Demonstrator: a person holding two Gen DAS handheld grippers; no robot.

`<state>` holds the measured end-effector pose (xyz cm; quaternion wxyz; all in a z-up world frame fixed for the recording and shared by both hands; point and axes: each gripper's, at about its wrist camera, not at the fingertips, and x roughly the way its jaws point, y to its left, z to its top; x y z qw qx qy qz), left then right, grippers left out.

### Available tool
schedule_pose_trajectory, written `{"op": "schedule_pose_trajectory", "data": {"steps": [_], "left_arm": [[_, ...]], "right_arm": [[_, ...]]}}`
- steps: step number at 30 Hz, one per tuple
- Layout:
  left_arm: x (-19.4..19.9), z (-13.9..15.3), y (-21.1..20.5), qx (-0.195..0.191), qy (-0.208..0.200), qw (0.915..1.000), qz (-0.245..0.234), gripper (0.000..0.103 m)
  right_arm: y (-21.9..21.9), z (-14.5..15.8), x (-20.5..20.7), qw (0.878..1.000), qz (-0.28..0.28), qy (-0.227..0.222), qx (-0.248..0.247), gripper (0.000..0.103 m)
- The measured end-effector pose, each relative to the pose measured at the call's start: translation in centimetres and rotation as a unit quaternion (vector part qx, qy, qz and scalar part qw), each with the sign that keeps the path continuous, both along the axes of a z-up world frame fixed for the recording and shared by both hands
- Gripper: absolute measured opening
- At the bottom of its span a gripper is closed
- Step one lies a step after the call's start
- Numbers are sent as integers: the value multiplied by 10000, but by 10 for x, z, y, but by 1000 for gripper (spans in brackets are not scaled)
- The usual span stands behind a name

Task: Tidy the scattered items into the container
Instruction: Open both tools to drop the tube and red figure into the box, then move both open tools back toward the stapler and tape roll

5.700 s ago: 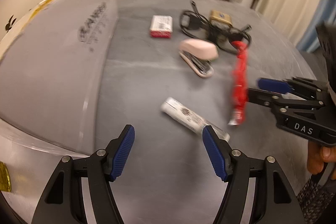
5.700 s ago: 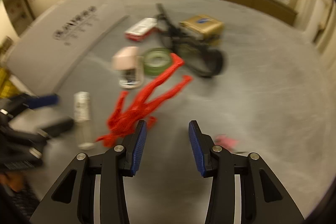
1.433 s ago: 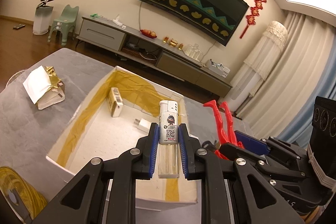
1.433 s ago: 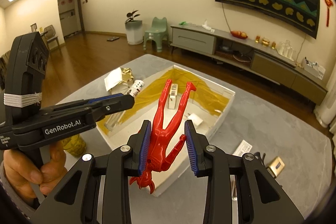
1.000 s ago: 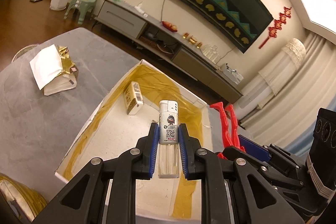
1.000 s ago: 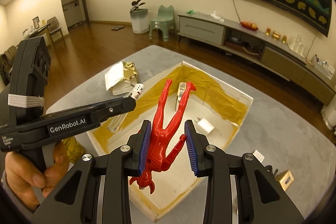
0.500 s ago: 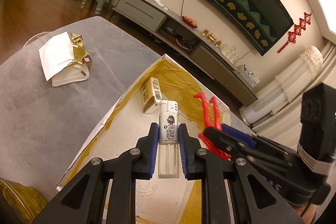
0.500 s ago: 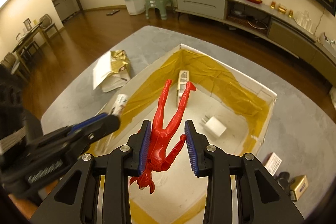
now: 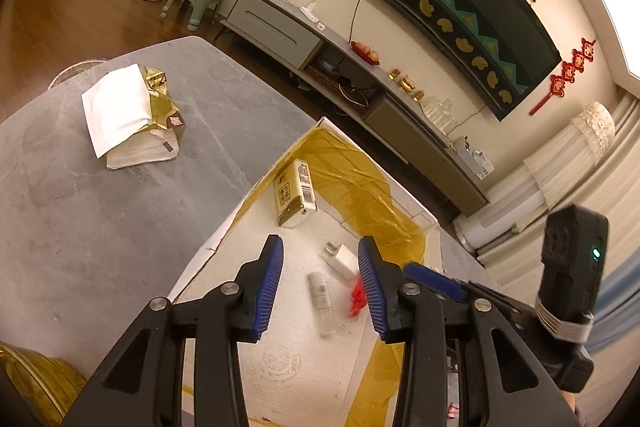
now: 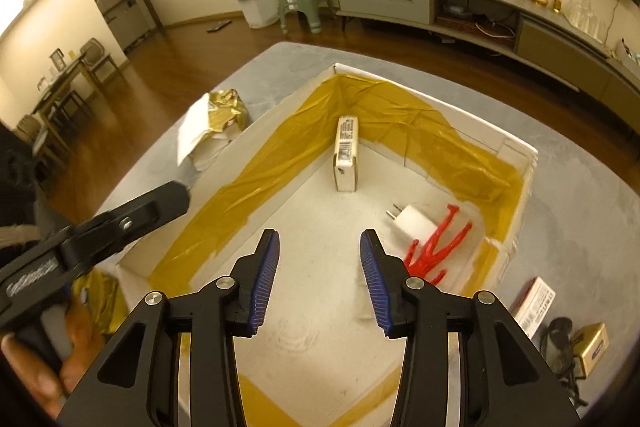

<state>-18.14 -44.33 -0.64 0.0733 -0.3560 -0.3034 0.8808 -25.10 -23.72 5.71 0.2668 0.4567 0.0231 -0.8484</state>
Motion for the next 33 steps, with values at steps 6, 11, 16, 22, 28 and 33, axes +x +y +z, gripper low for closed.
{"op": "schedule_pose_trajectory", "data": {"steps": [6, 11, 16, 22, 28, 33], "left_arm": [[2, 5, 15, -119, 87, 9996, -225, 41], [7, 11, 27, -219, 174, 9990, -336, 41], [14, 17, 39, -374, 261, 9980, -437, 41], [26, 29, 51, -614, 407, 9958, -548, 41], [47, 47, 74, -1059, 798, 9882, -765, 41], [64, 55, 109, -1329, 1054, 9782, -1195, 41]], "right_arm": [[24, 16, 21, 9996, -93, 160, -223, 45], [42, 25, 37, 9987, -58, 244, -434, 45], [54, 30, 57, 9973, 10, 419, -602, 45], [70, 38, 76, 9943, 41, 592, -890, 45], [94, 50, 109, 9879, 153, 928, -1232, 45], [124, 50, 134, 9826, 107, 1109, -1484, 45]]}}
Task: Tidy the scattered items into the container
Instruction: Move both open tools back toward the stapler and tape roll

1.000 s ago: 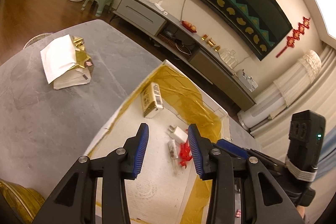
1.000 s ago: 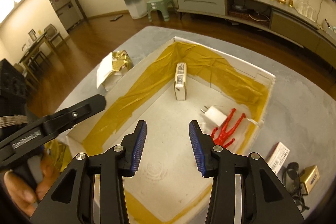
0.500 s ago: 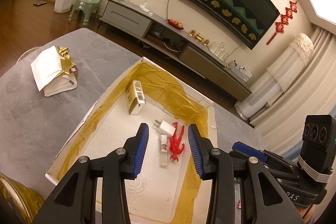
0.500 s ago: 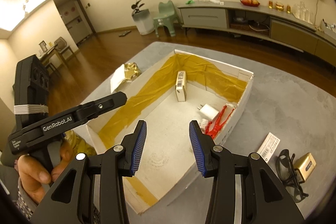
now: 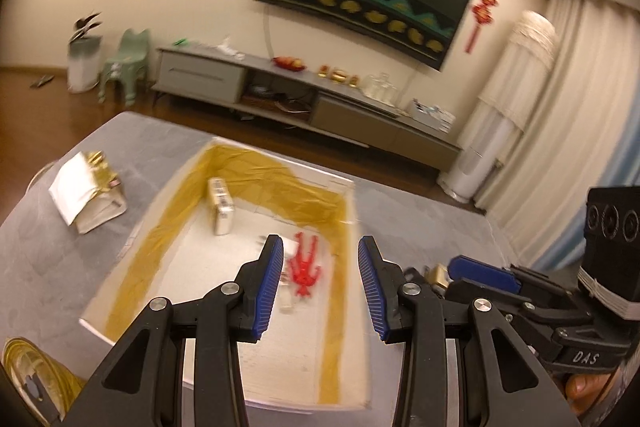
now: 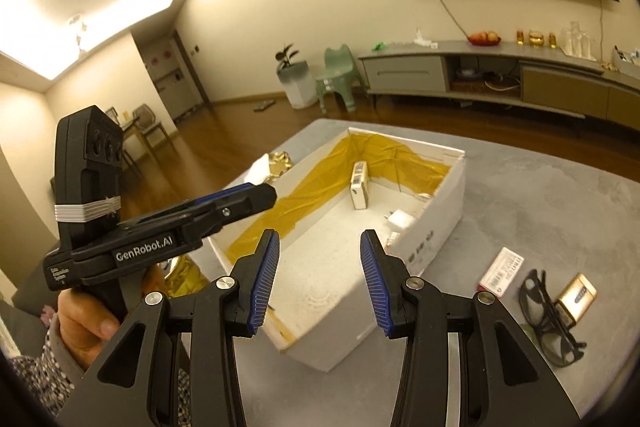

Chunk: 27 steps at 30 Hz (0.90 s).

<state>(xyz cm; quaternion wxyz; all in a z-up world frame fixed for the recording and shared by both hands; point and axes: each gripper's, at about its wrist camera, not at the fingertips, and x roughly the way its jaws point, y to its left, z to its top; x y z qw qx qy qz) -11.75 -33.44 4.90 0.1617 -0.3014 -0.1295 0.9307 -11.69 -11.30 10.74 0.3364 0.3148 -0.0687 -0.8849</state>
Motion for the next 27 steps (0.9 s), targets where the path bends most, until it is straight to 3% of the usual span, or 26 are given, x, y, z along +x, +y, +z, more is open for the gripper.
{"op": "schedule_pose_trajectory", "data": {"steps": [12, 20, 27], "left_arm": [[27, -3, 92, -435, 143, 9949, -900, 41], [28, -34, 147, -651, -228, 9897, -1257, 41], [22, -67, 190, -955, -606, 9835, -1412, 41]], "right_arm": [[79, -29, 47, 9968, -527, 271, -534, 45], [133, -55, 45, 9926, -1084, -28, -548, 45], [152, -75, 32, 9857, -1652, -318, 116, 46]]}}
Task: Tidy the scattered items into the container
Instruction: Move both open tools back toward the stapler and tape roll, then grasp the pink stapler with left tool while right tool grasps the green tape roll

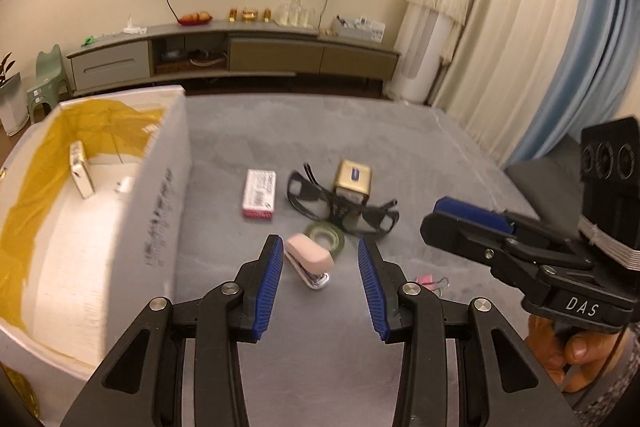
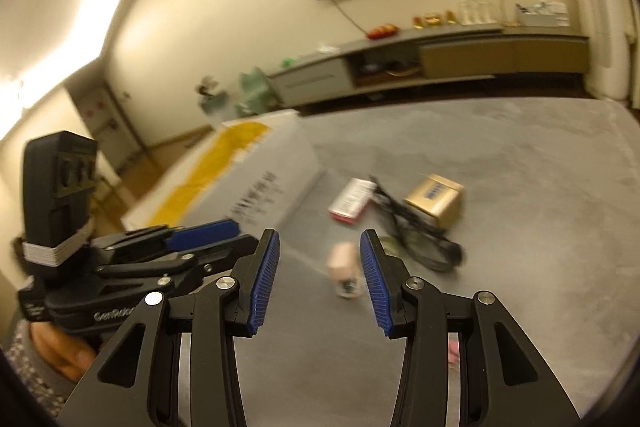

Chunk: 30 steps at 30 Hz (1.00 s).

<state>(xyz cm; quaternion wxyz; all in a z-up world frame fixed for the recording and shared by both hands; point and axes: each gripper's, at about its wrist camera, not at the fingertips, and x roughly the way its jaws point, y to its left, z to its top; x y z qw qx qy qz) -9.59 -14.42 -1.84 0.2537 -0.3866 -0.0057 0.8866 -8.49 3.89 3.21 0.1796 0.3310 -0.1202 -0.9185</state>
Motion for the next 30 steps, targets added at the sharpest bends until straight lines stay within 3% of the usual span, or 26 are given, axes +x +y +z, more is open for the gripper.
{"op": "schedule_pose_trajectory", "data": {"steps": [7, 13, 23, 30], "left_arm": [[-26, -39, 21, -83, -532, 9985, 57, 41], [-42, -54, 26, 71, -761, 9969, 202, 46], [-68, -81, 29, -9, -927, 9946, 475, 46], [-75, -98, 23, -84, -1047, 9932, 494, 45]], "right_arm": [[14, -35, -16, 9968, -179, -725, 295, 45], [14, -50, -38, 9930, -50, -1058, 530, 45], [25, -82, -84, 9819, 123, -1869, -282, 41], [7, -96, -112, 9797, 272, -1950, 368, 41]]}}
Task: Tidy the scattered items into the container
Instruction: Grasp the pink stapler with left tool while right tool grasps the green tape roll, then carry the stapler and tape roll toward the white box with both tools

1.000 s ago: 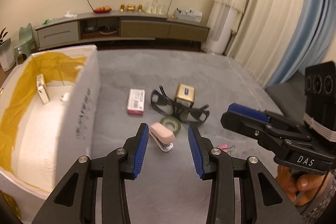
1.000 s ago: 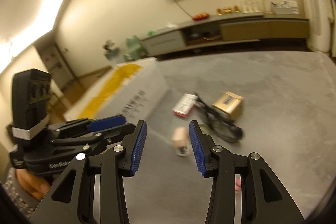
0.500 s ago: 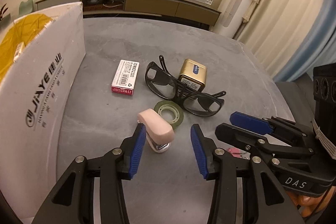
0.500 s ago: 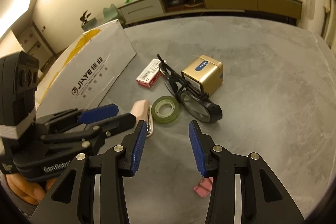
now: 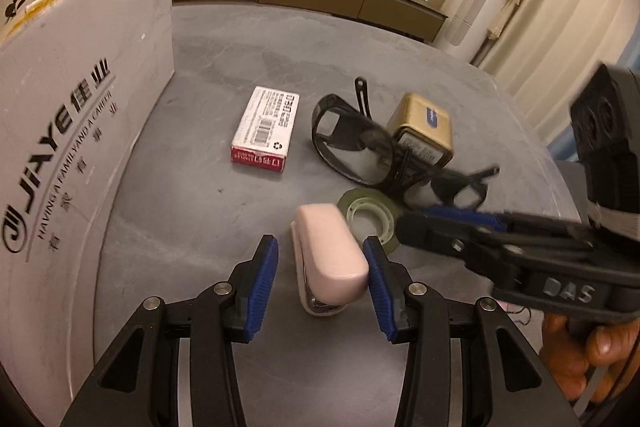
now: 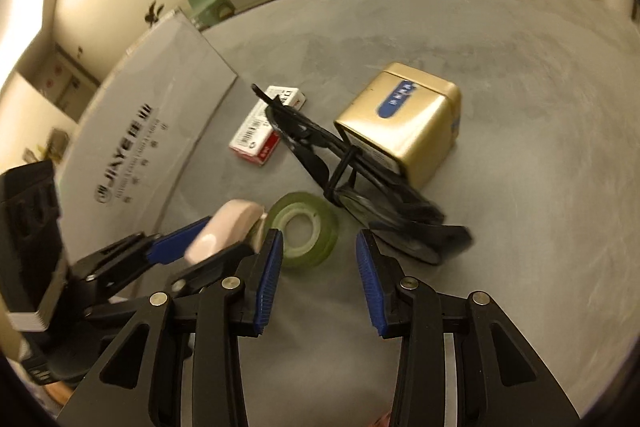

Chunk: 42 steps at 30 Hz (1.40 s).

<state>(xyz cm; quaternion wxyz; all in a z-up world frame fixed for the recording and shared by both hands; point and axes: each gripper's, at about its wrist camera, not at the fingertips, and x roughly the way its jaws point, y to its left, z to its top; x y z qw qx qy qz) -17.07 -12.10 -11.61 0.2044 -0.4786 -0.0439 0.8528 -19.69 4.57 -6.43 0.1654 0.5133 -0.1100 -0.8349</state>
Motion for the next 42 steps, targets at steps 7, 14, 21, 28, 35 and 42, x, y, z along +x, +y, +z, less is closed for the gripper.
{"op": "schedule_pose_trajectory", "data": {"steps": [7, 14, 21, 28, 35, 42], "left_arm": [[0, -4, -2, -128, 107, 9997, -194, 34], [4, 0, -12, -39, 150, 9994, -295, 27], [16, 18, -24, 101, 339, 9986, -393, 27], [29, 31, -35, 192, 505, 9978, -392, 27], [43, 50, -48, 307, 707, 9965, -335, 27], [59, 71, -60, 429, 891, 9947, -280, 27]], "right_arm": [[-23, -3, -2, 9963, 374, 260, 729, 15], [-21, 3, 11, 9973, 257, 240, 648, 14], [-20, 15, 33, 9975, 287, 383, 511, 14], [-29, 25, 58, 9969, 382, 530, 435, 14], [-37, 35, 74, 9958, 473, 677, 395, 14], [-44, 44, 86, 9952, 469, 784, 352, 14]]}}
